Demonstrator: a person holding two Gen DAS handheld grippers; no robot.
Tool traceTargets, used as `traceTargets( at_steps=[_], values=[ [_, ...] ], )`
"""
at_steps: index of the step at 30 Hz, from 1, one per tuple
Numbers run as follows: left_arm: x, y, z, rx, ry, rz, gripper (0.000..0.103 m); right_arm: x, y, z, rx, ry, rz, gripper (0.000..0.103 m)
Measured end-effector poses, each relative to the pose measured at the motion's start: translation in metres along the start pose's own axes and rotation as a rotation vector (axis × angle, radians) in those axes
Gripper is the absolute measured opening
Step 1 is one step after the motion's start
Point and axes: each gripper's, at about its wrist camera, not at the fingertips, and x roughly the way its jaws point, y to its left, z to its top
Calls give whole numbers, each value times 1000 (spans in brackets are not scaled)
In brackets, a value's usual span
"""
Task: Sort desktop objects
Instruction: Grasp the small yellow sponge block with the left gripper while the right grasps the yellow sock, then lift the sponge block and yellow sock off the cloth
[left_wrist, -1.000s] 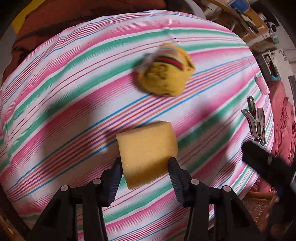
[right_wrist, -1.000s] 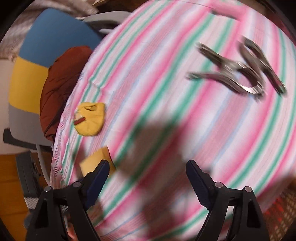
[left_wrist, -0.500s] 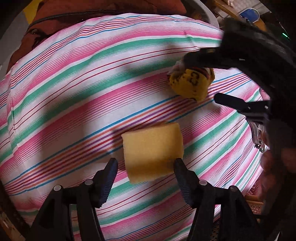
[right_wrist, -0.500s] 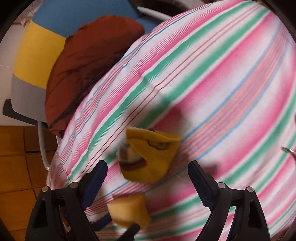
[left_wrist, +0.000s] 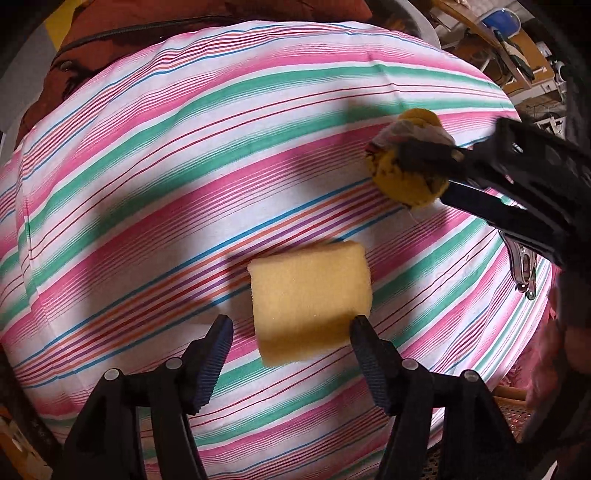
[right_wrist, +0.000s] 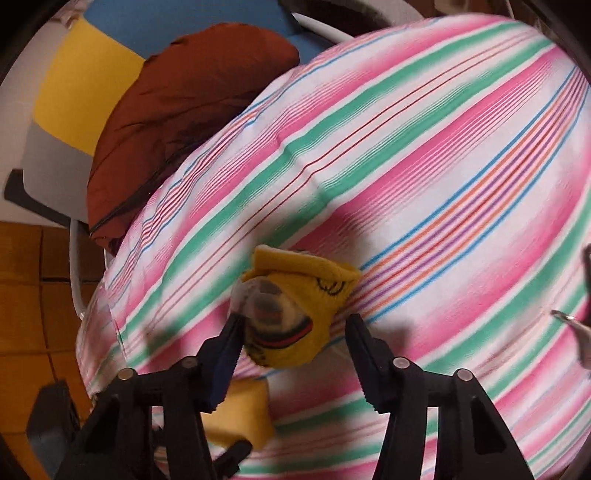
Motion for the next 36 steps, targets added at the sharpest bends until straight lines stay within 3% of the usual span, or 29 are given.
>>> traceTargets(
  at_steps=[5,8,11,16,19,21,23,25,29,31,36],
  values=[
    [2,-8,7,42,12,20,67,-14,-10,-8,-7,-15,-25,57],
    [4,-10,10,56,17,22,67,-14,-19,-9,30,-2,16,58],
    [5,-9,11,61,17,26,69,-12,-18,-5,67,-21,57,75],
    [2,1,14,46,23,11,69,7,2,15,55,0,71,78],
    [0,8,17,41,29,3,72,27,14,24,31,60,41,78],
    [-1,13,20,30,33,-11,72,33,15,22,5,74,19,73],
    [-2,16,23,18,35,-20,72,29,14,20,-7,58,-7,57],
    [-2,16,26,16,38,-22,72,24,7,18,14,46,27,50],
    [-3,7,33,46,30,-13,68,6,0,9,3,12,26,47],
    [-4,3,34,62,23,-21,54,-3,1,5,-22,-11,11,45],
    [-4,1,38,77,17,-10,53,-12,-12,-7,13,-25,54,42]
  ],
)
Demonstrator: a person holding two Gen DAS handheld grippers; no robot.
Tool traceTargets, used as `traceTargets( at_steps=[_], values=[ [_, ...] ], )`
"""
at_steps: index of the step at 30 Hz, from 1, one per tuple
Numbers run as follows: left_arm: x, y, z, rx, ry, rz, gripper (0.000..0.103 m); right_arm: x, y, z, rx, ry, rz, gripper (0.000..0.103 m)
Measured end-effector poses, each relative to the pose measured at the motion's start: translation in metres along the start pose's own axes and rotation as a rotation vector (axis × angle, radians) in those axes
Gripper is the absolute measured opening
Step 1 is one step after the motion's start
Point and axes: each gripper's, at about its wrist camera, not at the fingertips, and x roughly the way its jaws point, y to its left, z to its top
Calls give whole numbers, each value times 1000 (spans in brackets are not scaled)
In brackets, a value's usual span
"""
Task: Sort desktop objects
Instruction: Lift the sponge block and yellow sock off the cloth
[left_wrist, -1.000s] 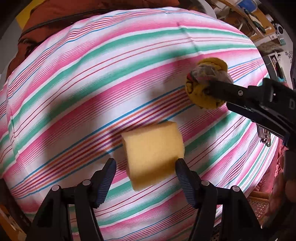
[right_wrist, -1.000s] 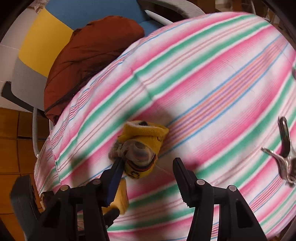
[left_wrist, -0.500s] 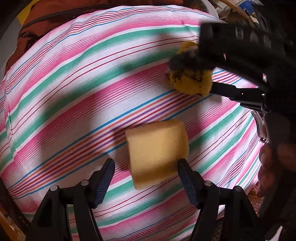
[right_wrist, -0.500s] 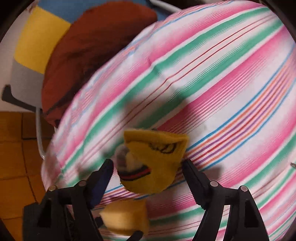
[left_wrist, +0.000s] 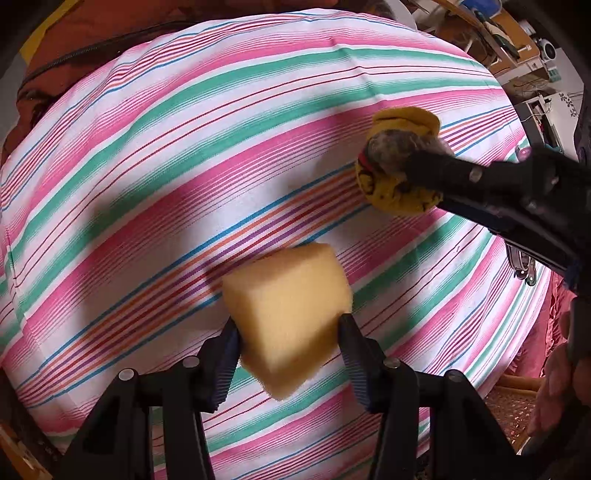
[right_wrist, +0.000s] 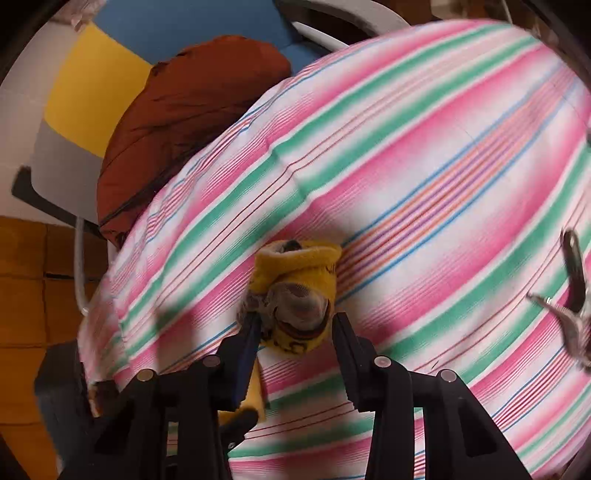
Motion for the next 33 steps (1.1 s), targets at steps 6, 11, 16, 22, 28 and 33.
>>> traceTargets(
  at_steps=[6,11,16,22,28,33],
  values=[
    [-1,19,6,-55,12,-50,54,9,8,17,15,-29,1,82],
    [-4,33,12,-79,16,-62,60,44,27,35,-57,64,-99,85],
    [-5,41,19,-103,19,-81,62,51,37,26,-177,94,-158,76],
    [-12,30,29,-20,6,-56,48,29,10,24,-46,48,-20,35],
    [-23,35,37,-16,-15,-51,44,4,-4,8,21,-10,23,35],
    [-36,38,45,-23,-36,-59,43,-6,-2,-1,43,-39,21,35]
  ],
)
